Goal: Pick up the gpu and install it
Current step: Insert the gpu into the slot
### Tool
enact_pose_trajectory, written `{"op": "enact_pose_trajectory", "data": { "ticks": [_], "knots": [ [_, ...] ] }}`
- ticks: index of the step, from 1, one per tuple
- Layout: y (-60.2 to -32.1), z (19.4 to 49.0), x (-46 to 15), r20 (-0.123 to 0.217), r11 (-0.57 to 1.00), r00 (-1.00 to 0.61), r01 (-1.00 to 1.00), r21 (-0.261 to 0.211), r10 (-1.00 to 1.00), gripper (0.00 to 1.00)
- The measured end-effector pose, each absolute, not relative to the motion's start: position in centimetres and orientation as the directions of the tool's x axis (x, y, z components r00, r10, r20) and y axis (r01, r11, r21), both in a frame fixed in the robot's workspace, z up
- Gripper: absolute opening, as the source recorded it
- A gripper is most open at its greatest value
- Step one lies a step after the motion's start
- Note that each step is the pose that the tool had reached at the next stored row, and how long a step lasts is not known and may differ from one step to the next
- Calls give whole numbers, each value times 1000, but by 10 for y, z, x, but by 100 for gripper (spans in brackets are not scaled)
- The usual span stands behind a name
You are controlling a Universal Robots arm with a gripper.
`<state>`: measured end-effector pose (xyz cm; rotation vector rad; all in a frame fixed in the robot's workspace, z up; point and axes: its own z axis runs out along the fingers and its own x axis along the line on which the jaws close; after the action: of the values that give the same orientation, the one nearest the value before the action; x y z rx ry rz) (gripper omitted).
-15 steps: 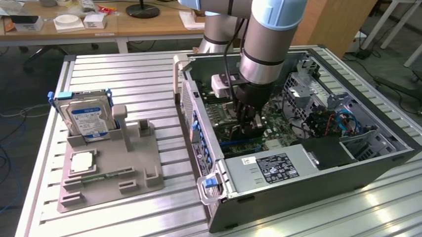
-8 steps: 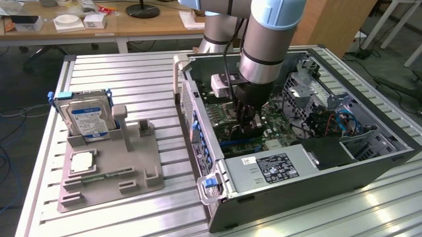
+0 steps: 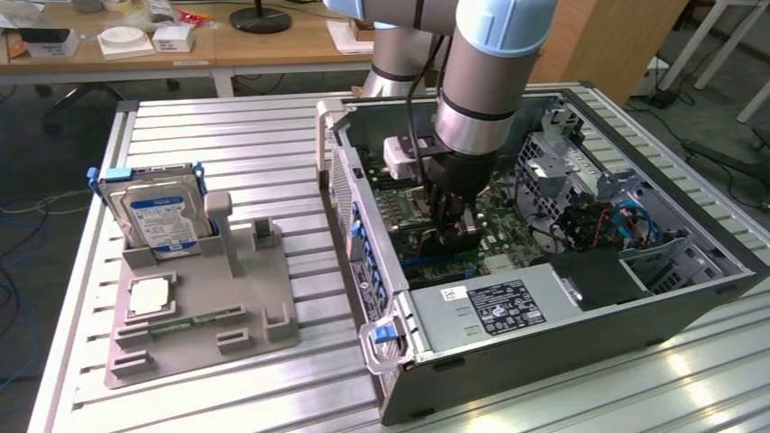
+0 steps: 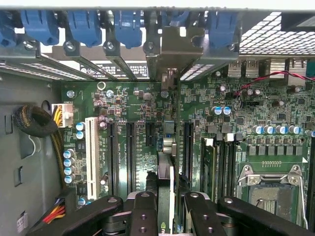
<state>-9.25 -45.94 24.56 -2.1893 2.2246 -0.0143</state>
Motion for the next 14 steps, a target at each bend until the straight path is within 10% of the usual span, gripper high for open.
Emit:
{"op": "enact_pose_trajectory", "data": {
  "ticks": [14],
  "knots": [
    [-459, 244, -93, -8, 16, -16, -1000, -21, -1000, 26]
  ]
}}
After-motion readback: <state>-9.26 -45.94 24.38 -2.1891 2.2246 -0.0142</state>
